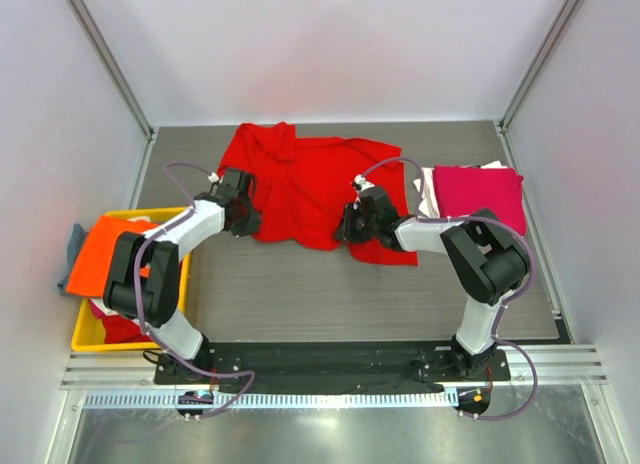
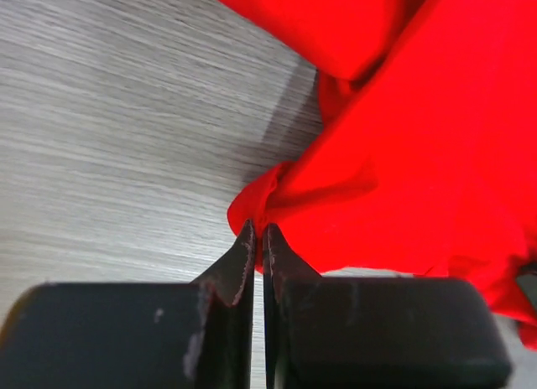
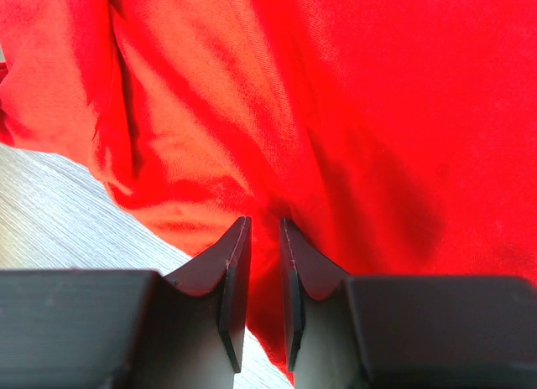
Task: Fold and stack the t-shirts
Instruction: Fold the tshirt
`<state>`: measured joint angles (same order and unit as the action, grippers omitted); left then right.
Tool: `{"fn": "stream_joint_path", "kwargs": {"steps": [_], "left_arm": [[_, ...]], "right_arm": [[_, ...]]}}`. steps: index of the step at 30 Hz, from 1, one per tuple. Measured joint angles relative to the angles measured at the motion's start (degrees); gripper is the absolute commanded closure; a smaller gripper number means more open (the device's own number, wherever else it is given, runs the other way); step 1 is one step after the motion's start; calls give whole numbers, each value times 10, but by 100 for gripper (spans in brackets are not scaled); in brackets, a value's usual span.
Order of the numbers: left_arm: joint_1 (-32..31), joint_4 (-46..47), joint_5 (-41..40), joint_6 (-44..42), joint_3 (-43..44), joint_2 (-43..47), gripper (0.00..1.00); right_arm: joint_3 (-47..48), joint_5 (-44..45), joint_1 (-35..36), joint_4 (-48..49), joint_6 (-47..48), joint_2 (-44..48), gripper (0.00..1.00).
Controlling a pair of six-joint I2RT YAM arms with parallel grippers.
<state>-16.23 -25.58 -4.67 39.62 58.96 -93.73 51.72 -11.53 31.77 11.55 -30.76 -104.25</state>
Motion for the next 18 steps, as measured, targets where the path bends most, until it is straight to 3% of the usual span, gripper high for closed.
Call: {"fn": "stream_joint_path", "kwargs": {"steps": [5,12,18], "left_arm": [[-63,-30,-101,1,2,23,100],[-243,-149,-257,38,58,68,100],[-391,-285,-372,118,132,53,100]], "right_arm": [[0,0,0,0,0,0,75],[0,1,0,0,0,0,76],[-1,3,0,0,-4,0,76]]}}
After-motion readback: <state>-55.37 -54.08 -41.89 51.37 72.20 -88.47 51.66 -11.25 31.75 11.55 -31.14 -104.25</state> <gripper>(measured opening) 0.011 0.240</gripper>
